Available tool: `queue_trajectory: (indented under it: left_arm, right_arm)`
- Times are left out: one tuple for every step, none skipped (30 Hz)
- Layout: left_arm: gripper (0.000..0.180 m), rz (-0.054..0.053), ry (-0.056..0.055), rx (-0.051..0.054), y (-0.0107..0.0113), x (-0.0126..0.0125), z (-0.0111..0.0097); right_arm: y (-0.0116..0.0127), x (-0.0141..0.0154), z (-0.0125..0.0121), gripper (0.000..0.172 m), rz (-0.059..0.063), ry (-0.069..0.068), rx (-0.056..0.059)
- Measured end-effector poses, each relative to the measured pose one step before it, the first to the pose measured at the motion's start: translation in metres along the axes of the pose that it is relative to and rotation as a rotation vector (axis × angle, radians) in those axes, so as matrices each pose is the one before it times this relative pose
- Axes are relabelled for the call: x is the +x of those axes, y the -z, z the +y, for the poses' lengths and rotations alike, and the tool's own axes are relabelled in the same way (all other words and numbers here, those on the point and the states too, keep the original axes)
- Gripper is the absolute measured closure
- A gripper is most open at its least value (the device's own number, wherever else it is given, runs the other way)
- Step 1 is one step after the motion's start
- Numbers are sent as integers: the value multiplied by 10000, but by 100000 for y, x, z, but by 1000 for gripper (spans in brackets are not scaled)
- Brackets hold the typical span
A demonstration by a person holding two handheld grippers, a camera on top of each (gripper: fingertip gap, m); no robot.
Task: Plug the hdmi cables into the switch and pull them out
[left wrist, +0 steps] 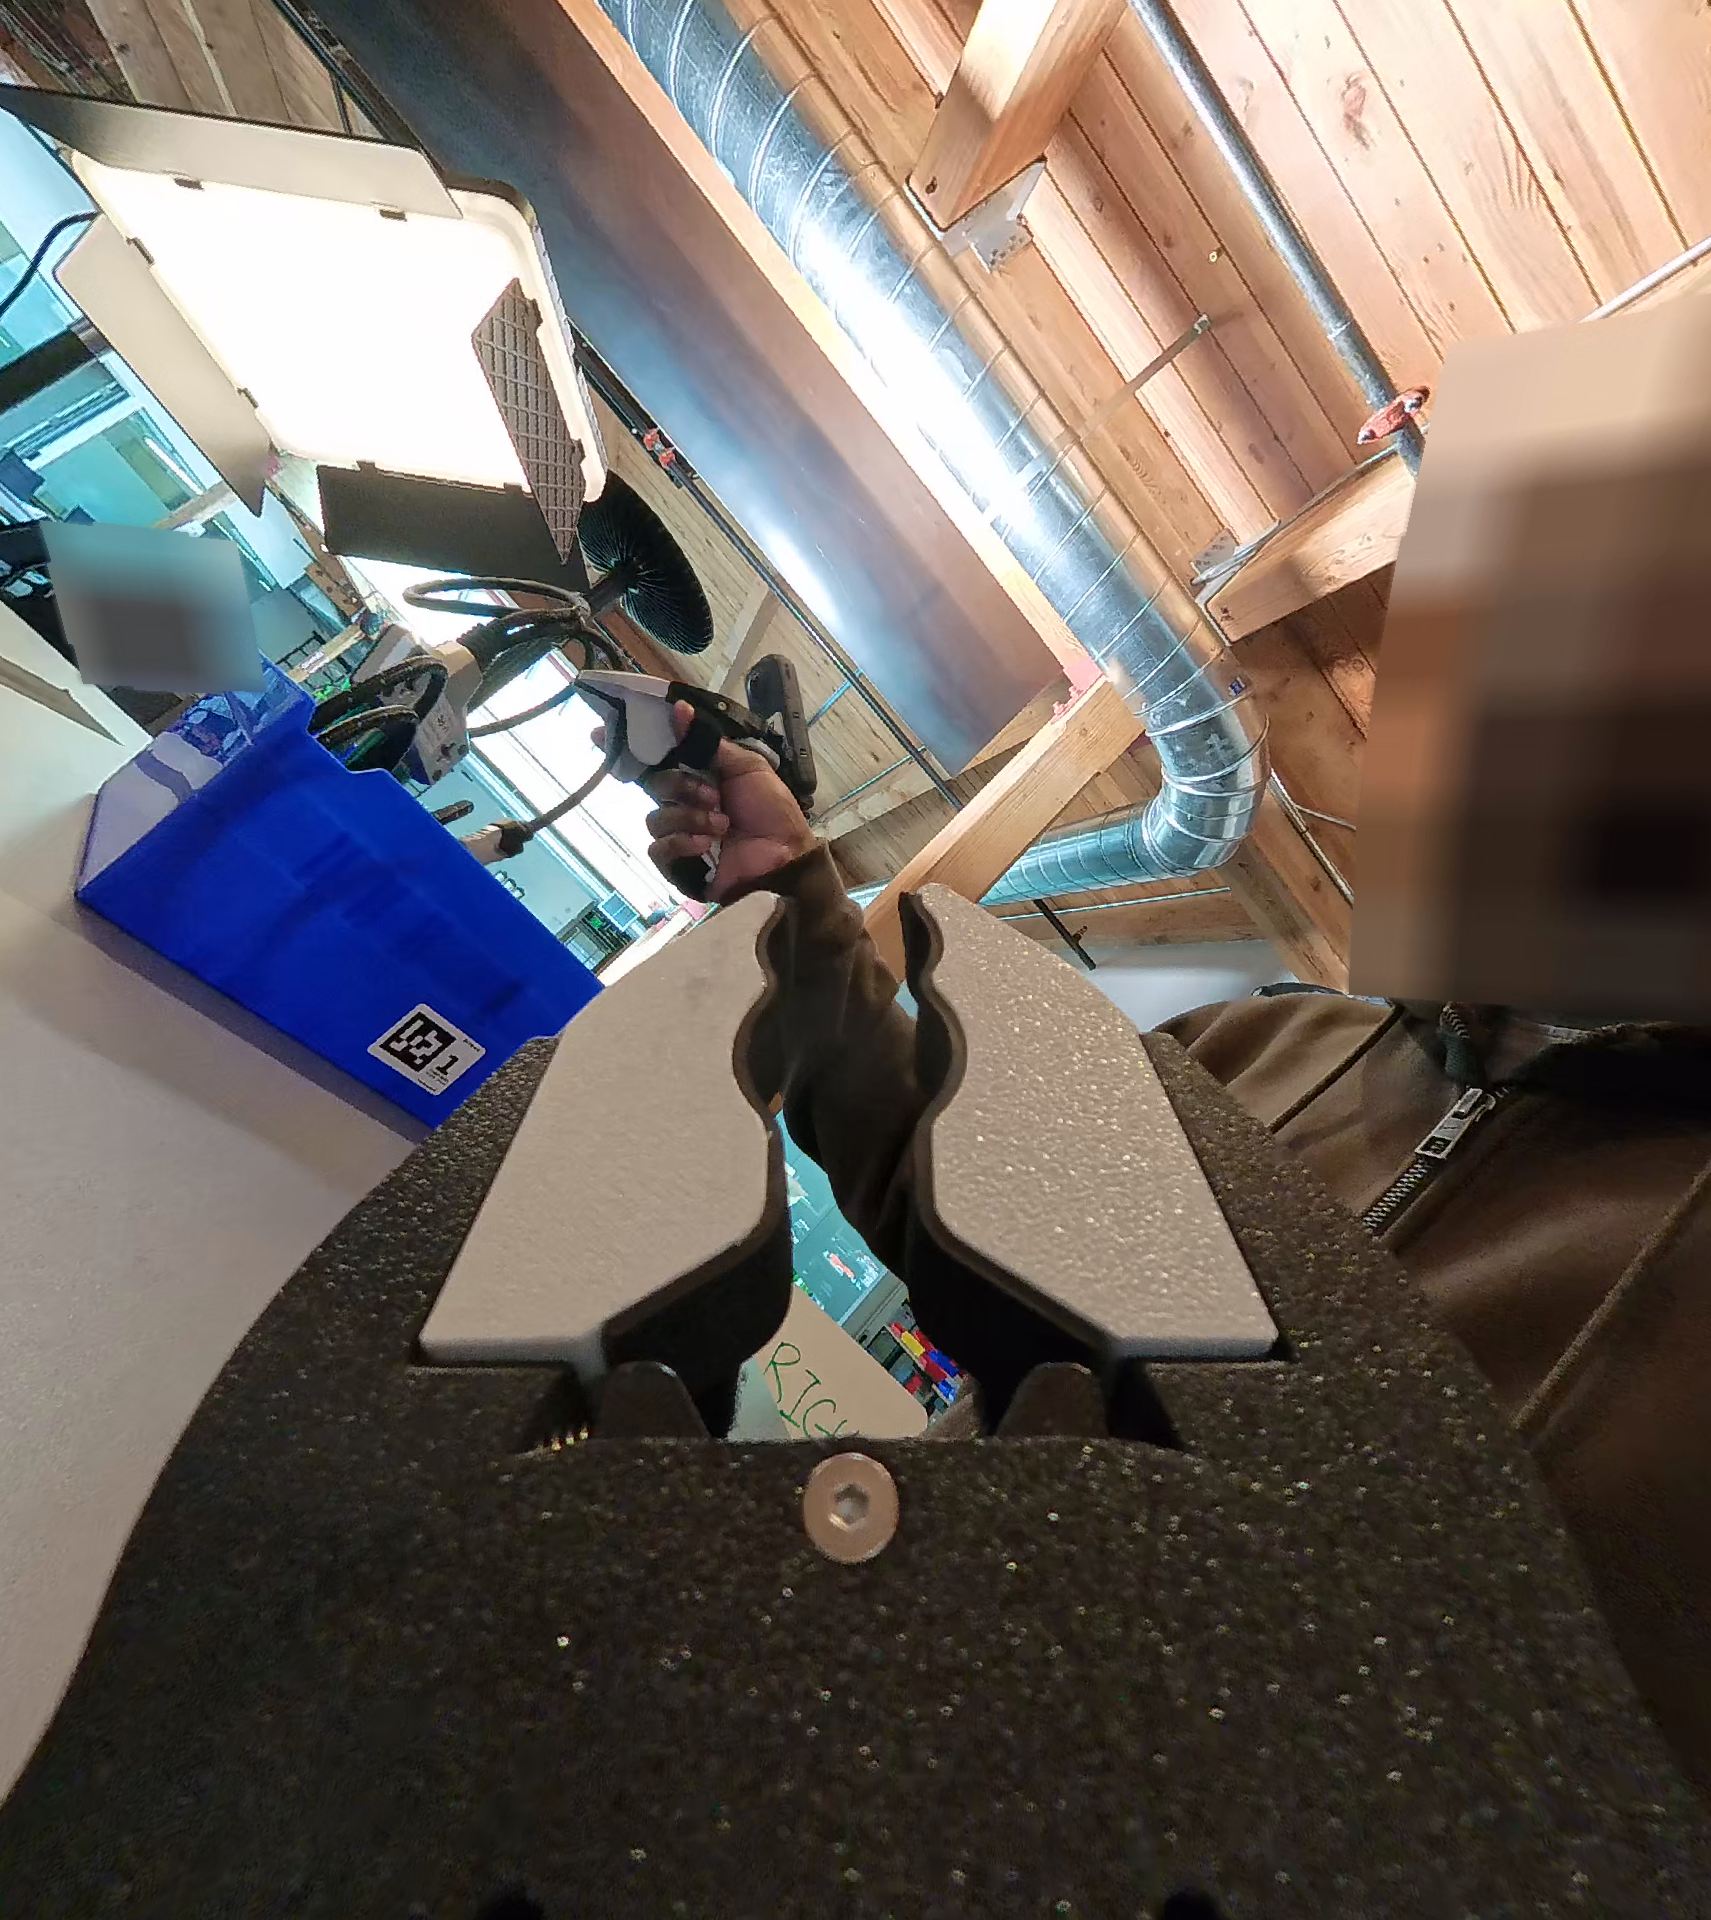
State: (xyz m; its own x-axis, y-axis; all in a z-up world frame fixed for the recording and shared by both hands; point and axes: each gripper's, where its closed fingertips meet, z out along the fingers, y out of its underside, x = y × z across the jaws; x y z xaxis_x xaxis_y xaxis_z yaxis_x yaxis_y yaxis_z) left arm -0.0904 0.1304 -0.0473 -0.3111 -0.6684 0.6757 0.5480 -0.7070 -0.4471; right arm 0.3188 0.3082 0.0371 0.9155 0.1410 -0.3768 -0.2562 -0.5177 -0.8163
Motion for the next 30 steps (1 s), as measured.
queue_trajectory:
  left_arm:
    - [160,2,-7,-4,11,1,0]
    - [160,1,-1,-5,-10,3,8]
    - [160,1,2,-4,3,2,6]
    - [160,0,1,0,8,4,-5]
    - [161,0,2,2,10,-9,-11]
    - [161,3,5,0,11,-3,-9]
    - [160,3,7,-1,-2,2,-6]
    - [160,3,9,-3,3,-9,-6]
    - [160,3,16,-4,0,-22,-1]
    - [160,6,18,-5,-8,-17,-13]
    - [160,5,17,-7,-4,-12,-3]
    - [160,4,12,-7,-4,-16,-3]
    - [160,3,6,-5,1,1,0]
    - [160,2,3,0,11,-6,-9]
    - [160,3,1,3,3,1,-16]
    - [160,1,6,1,11,-4,-9]
    - [160,3,7,2,7,-8,-18]
    - [160,4,3,8,8,3,-11]
    - [160,2,-3,11,23,11,-20]
    - [160,-1,-8,8,14,16,-24]
    - [160,0,-10,4,23,9,-14]
    - [160,0,-14,5,11,17,-7]
    - [160,-3,-17,10,20,27,-5]
    - [160,3,-13,10,11,8,-17]
    - [160,2,-2,3,6,5,-9]
    - [160,5,14,-9,-11,-13,-11]
    - [160,6,24,-14,-3,-22,10]
    - [160,9,18,-7,-3,-6,-2]
    - [160,9,8,1,11,6,-9]
    - [160,1,0,8,2,5,-16]
  right_arm:
    - [-209,192,61,164,89,-133,204]
    - [-227,205,172,165,103,-56,233]
    - [-203,223,311,165,107,11,239]
    - [-170,344,500,166,193,119,182]
    - [-134,381,615,167,235,269,155]
    - [-83,248,660,168,187,369,177]
    - [-23,190,771,170,219,463,111]
    - [-12,171,912,172,286,617,-18]
    - [-5,209,964,172,376,712,-123]
    - [55,272,855,171,430,713,-122]
    - [49,124,888,170,302,656,-219]
    - [33,23,908,169,198,611,-305]
    - [69,-9,784,166,154,609,-261]
    - [120,46,647,164,159,601,-234]
    - [138,117,621,161,150,583,-280]
    - [176,111,505,158,74,525,-283]
    - [229,79,372,157,-25,431,-247]
    - [313,-30,271,155,-171,364,-230]
    - [402,-110,213,154,-272,354,-213]
    - [507,-80,171,148,-285,393,-184]
    - [574,-102,243,142,-307,441,-187]
    - [542,-387,463,136,-497,487,-287]
    - [484,-559,474,129,-554,361,-229]
    - [486,-352,257,127,-400,215,-23]
    - [438,-148,103,119,-269,179,107]
    - [321,-189,170,111,-293,145,64]
    - [224,-278,288,106,-353,69,-9]
    - [168,-324,189,99,-369,-10,56]
    - [184,-434,74,96,-434,-108,161]
    - [227,-467,30,93,-475,-231,201]
